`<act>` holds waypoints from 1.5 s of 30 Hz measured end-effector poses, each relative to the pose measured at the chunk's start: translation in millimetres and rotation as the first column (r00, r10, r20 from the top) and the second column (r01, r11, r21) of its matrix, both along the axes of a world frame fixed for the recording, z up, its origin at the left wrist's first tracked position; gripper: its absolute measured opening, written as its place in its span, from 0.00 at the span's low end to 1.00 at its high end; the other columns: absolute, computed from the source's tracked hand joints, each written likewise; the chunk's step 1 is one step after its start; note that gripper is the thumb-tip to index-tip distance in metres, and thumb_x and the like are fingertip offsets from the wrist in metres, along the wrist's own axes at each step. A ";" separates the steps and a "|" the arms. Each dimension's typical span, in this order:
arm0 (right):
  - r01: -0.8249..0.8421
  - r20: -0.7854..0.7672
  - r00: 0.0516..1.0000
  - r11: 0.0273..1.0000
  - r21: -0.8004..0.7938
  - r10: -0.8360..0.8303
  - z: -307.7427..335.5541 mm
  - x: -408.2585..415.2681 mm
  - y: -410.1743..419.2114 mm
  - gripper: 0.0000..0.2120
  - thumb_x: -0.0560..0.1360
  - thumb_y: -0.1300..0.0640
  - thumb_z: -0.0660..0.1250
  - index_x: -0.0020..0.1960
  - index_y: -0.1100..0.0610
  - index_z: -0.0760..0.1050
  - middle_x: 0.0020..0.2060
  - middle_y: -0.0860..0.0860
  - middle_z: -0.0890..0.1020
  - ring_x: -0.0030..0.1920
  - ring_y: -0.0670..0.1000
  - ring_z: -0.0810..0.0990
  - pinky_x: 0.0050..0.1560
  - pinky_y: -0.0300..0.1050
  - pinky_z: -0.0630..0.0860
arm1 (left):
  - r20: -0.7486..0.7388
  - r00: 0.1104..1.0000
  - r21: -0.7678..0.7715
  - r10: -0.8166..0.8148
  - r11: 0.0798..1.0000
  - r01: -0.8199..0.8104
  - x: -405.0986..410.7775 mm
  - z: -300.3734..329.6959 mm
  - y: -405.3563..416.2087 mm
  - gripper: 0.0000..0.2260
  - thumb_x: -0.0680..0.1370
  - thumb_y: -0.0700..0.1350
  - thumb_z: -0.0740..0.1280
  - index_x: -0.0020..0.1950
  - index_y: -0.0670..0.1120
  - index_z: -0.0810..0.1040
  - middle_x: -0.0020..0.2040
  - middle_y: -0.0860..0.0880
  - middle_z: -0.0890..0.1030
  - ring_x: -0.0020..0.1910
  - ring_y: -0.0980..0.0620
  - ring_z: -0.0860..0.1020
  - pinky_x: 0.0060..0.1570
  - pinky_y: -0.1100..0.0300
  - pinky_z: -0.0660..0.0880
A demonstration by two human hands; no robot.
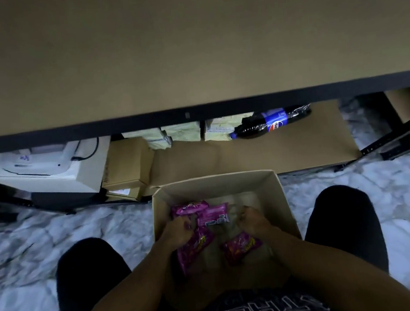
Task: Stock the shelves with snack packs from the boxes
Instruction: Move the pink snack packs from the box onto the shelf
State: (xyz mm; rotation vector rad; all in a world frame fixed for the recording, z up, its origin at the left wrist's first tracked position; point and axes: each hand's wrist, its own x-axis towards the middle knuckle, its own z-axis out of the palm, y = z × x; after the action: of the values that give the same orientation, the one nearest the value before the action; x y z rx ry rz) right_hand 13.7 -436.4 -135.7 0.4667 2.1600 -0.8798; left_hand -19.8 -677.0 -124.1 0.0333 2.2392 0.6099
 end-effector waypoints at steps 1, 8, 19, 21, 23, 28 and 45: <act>0.035 0.000 0.999 0.999 0.005 -0.035 -11.6 -1.5 0.0 0.16 0.77 0.54 0.66 0.63 0.58 0.76 0.59 0.54 0.80 0.58 0.57 0.78 0.53 0.43 0.74 | 0.007 1.000 0.003 -0.008 1.000 0.008 -3.0 -16.5 -0.1 0.08 0.78 0.43 0.65 0.53 0.43 0.81 0.54 0.43 0.82 0.53 0.45 0.79 0.55 0.55 0.75; 0.137 0.088 0.986 0.990 0.039 -0.140 -89.0 14.8 -9.2 0.19 0.77 0.56 0.65 0.67 0.58 0.73 0.60 0.57 0.79 0.58 0.57 0.78 0.52 0.43 0.72 | 0.037 0.999 -0.017 -0.002 1.000 0.003 7.3 -100.1 -10.7 0.10 0.77 0.41 0.66 0.57 0.43 0.81 0.56 0.44 0.81 0.57 0.46 0.78 0.57 0.54 0.74; 0.411 0.120 0.901 0.909 0.074 -0.417 -141.7 19.1 -17.0 0.16 0.78 0.53 0.63 0.60 0.61 0.77 0.58 0.58 0.80 0.58 0.59 0.79 0.55 0.47 0.76 | 0.004 0.999 -0.019 -0.042 0.999 0.042 9.3 -126.6 6.1 0.12 0.79 0.41 0.65 0.62 0.43 0.78 0.61 0.45 0.78 0.60 0.47 0.76 0.55 0.60 0.72; 0.416 0.151 0.895 0.908 0.060 -0.420 -151.9 26.3 -24.2 0.17 0.80 0.54 0.60 0.64 0.62 0.75 0.62 0.58 0.78 0.62 0.59 0.77 0.59 0.45 0.73 | 0.001 0.997 -0.030 -0.082 0.996 0.082 9.9 -134.3 8.0 0.12 0.78 0.41 0.66 0.62 0.44 0.78 0.61 0.45 0.78 0.60 0.47 0.76 0.58 0.56 0.74; 0.495 0.231 0.845 0.869 -0.001 -0.482 -162.4 45.5 -35.6 0.19 0.81 0.54 0.59 0.67 0.64 0.71 0.64 0.60 0.76 0.63 0.60 0.76 0.61 0.48 0.75 | 0.007 0.983 -0.071 -0.183 0.980 0.183 16.8 -142.7 10.0 0.11 0.78 0.40 0.65 0.60 0.44 0.78 0.59 0.44 0.79 0.58 0.47 0.77 0.57 0.54 0.75; 0.930 0.525 0.366 0.288 -0.228 -0.768 -163.5 63.4 -68.6 0.19 0.82 0.50 0.58 0.68 0.60 0.67 0.55 0.58 0.79 0.47 0.55 0.80 0.36 0.48 0.77 | -0.141 0.817 -0.277 -0.559 0.815 0.509 7.0 -157.0 17.4 0.13 0.78 0.40 0.64 0.62 0.45 0.76 0.58 0.45 0.80 0.55 0.46 0.78 0.56 0.52 0.76; 0.893 0.753 -0.186 -0.429 -0.139 -0.631 -211.8 62.2 -57.9 0.10 0.79 0.55 0.64 0.56 0.61 0.74 0.59 0.65 0.76 0.57 0.65 0.75 0.35 0.62 0.80 | 0.115 0.623 -0.461 -0.774 0.514 0.724 10.1 -235.6 28.7 0.25 0.77 0.42 0.65 0.74 0.44 0.64 0.78 0.40 0.54 0.77 0.40 0.51 0.69 0.40 0.59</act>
State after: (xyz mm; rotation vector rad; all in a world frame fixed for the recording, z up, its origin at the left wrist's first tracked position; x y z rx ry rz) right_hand 75.9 -494.3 -347.5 1.8430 0.2726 -2.1607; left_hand -9.6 -648.3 -359.7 0.7820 2.1215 -0.4414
